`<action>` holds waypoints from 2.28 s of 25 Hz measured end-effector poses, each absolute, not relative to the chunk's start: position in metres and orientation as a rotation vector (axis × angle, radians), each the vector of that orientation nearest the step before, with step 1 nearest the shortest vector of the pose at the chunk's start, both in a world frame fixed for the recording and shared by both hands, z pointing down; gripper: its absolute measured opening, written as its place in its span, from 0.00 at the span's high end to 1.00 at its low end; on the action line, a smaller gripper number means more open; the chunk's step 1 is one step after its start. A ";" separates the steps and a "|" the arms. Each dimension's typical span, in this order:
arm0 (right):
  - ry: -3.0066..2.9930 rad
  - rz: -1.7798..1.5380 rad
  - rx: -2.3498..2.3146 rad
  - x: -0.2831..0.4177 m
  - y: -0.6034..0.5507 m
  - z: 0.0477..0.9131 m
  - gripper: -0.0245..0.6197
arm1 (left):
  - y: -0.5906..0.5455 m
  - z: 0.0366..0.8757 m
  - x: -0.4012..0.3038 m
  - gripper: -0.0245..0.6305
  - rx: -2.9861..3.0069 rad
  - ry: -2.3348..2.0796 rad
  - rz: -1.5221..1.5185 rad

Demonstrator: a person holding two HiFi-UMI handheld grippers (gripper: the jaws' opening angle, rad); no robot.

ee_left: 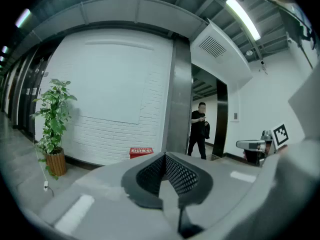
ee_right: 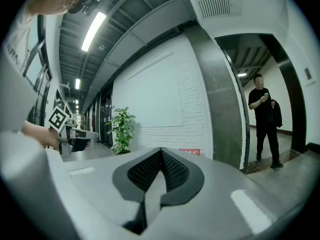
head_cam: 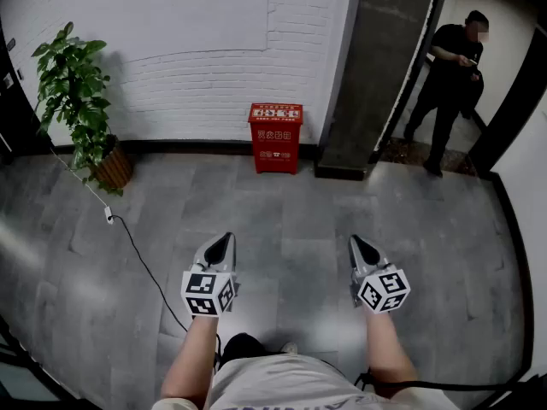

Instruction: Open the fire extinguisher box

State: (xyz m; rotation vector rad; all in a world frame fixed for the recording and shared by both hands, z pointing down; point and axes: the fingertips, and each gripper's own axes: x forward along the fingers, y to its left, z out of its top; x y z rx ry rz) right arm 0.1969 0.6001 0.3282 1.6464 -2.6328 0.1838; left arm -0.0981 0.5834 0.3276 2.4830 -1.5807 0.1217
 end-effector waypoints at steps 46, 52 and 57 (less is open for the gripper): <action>-2.678 0.302 1.500 0.173 -0.073 0.357 0.96 | -0.075 0.352 -0.086 0.96 2.447 -1.594 0.279; -2.683 0.328 1.486 0.172 -0.136 0.362 0.96 | -0.134 0.355 -0.086 0.96 2.430 -1.588 0.297; -2.624 0.322 1.549 0.171 -0.181 0.368 0.96 | -0.193 0.362 -0.087 0.96 2.474 -1.518 0.290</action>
